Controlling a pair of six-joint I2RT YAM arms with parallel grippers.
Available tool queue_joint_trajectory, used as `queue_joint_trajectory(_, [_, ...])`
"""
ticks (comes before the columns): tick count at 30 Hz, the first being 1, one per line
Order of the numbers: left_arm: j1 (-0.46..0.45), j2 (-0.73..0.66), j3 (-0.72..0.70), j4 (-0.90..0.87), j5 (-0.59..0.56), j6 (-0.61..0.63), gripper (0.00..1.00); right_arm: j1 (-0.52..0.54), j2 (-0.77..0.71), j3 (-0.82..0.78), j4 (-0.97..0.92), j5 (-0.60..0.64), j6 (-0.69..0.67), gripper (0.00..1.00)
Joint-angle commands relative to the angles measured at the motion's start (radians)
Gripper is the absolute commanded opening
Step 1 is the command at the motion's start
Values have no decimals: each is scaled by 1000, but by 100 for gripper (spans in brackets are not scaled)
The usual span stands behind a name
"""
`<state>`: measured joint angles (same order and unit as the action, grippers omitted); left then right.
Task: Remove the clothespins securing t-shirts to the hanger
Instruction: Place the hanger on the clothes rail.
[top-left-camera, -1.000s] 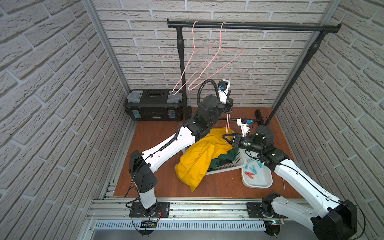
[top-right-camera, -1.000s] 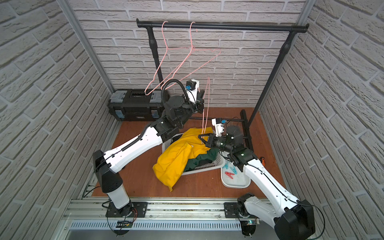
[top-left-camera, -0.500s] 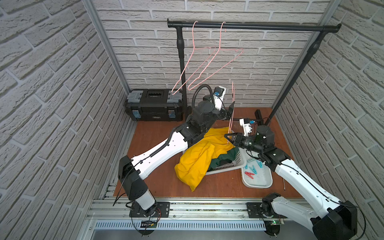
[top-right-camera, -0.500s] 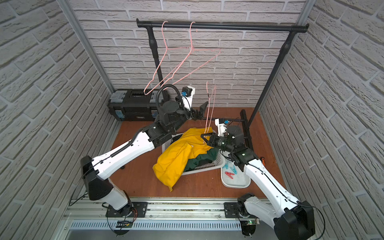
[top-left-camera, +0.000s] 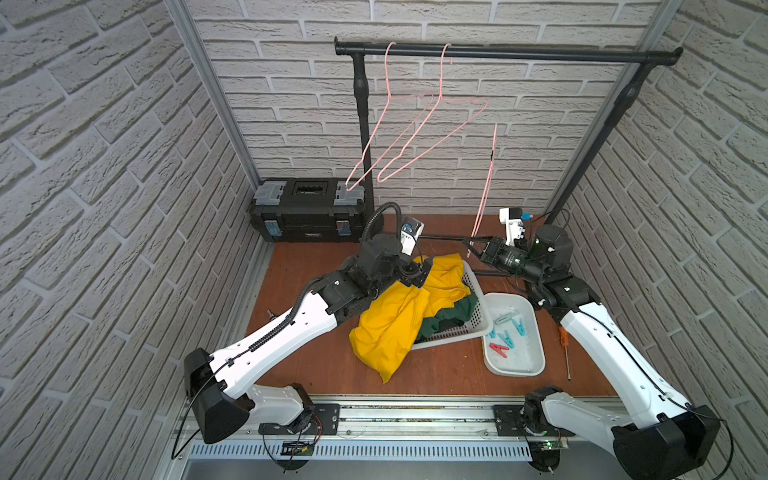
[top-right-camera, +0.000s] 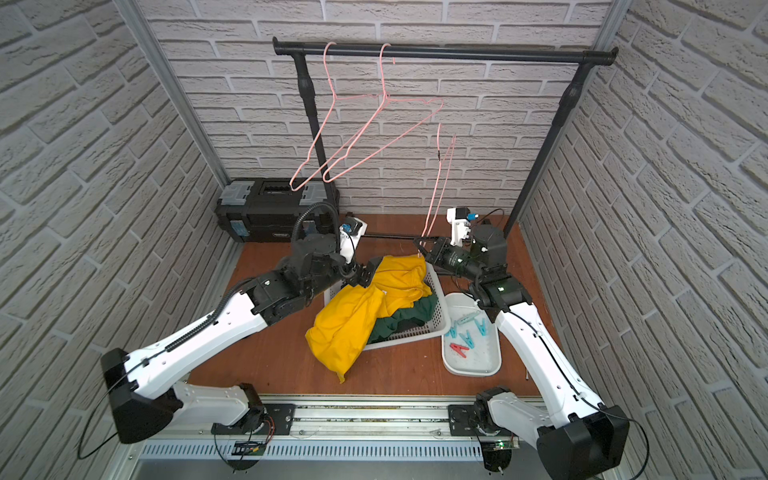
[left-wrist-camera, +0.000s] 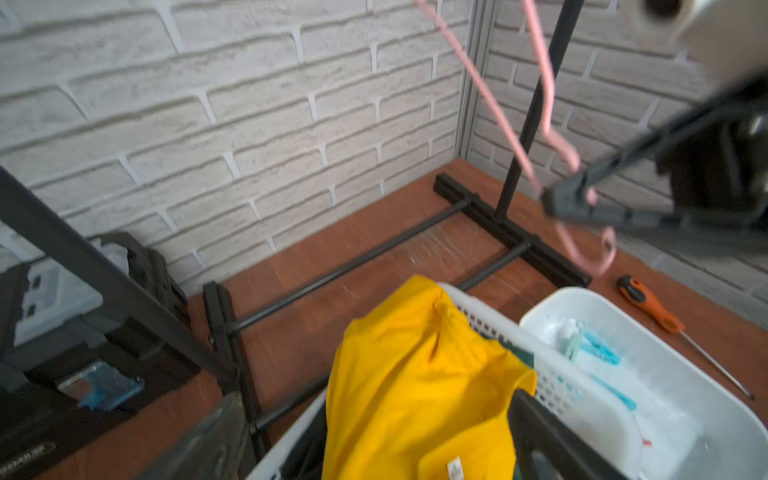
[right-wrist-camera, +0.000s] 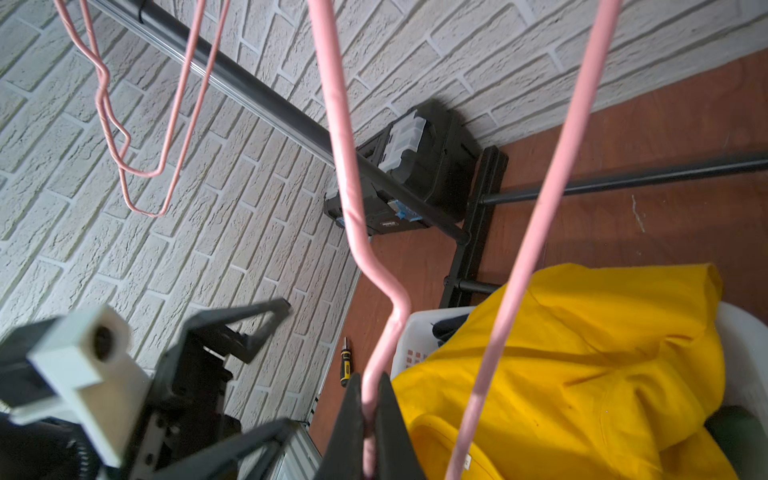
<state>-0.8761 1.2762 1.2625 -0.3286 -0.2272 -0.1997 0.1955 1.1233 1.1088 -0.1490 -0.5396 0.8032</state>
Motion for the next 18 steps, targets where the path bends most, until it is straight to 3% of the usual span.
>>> queue_joint_trajectory(1, [8,-55,-53,-118,82,-68,98,-26,21,71,5,-39,-26,3])
queue_joint_trajectory(6, [-3,-64,-94,-169,221,-77,98,-42,90,189,2,-67,-2,3])
queue_joint_trajectory(18, [-61,-64,-182,-235,185,-109,98,-51,213,463,-26,-67,-13,3])
